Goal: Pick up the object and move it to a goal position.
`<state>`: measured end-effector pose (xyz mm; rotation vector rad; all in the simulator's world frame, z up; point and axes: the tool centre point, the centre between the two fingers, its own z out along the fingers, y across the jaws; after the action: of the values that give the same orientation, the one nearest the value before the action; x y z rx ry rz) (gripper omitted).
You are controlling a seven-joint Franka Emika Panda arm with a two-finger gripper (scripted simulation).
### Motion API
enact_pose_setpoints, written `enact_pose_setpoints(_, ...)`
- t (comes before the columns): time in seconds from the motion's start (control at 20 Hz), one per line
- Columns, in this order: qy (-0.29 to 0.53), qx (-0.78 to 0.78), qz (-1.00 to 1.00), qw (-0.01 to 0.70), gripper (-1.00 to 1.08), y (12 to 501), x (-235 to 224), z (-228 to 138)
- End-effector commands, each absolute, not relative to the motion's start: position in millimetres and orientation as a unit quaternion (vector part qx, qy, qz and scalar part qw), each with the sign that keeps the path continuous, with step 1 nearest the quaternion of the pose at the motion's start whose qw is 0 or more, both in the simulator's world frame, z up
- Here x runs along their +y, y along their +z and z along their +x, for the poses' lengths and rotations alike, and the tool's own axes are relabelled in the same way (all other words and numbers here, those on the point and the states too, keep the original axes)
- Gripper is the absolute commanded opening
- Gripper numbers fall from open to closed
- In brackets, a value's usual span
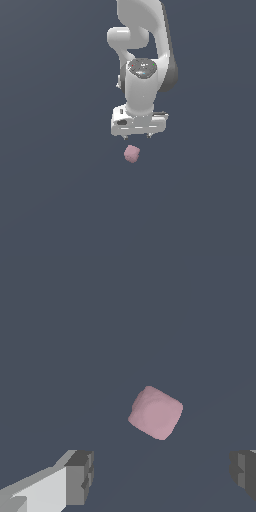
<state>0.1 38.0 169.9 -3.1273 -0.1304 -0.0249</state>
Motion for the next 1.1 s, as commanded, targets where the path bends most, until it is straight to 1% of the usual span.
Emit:
enact_pose_setpoints(0.0,-0.008,-0.037,-0.999,0.006,1.0,168.4,37.4,0.3)
enact_pose_setpoints(0.45,-0.005,0.02,-1.0,0.007,1.0,150.4,34.1,2.8)
enact_pose_setpoints(1.05,-0.001,0.16,-0.987,0.003,1.0,106.5,23.9,6.7)
